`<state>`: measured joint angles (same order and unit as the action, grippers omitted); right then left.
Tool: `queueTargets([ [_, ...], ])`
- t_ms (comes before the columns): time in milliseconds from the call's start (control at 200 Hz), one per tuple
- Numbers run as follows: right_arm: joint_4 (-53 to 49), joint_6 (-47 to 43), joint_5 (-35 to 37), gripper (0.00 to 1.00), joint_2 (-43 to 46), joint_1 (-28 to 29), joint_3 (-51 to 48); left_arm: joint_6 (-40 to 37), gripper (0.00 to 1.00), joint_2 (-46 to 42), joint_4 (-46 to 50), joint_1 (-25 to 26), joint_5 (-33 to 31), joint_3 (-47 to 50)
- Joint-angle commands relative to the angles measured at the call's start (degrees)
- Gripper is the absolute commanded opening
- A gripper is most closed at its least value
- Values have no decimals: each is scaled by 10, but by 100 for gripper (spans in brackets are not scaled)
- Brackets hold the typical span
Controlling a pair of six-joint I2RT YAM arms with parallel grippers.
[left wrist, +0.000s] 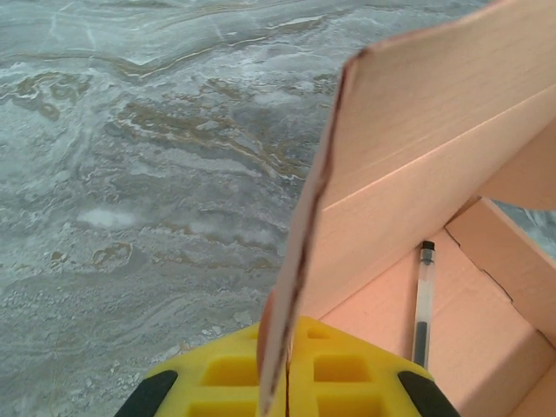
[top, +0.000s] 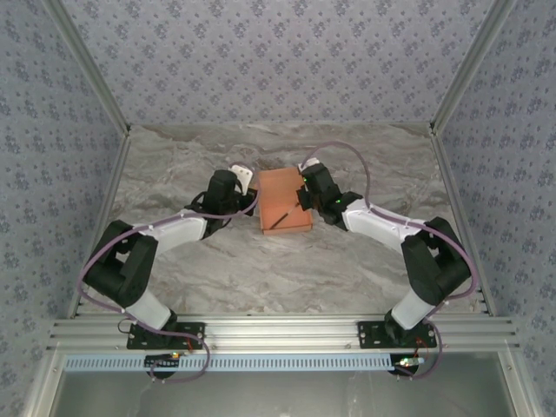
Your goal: Fold the paper box
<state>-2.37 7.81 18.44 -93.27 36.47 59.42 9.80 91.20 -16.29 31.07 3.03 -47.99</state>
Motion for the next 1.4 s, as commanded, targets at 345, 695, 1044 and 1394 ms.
queueTargets([
  [345,-13,130,99,9,-44,43,37,165,5,27,-41,43,-148,-26],
  [695,1,159,106,9,-42,50,29,201,5,30,-51,72,-203,-26],
  [1044,50,178,117,9,-23,52,-2,210,4,19,-85,100,-260,-2],
  [1394,99,202,134,9,-13,62,-32,230,4,21,-142,134,-348,31],
])
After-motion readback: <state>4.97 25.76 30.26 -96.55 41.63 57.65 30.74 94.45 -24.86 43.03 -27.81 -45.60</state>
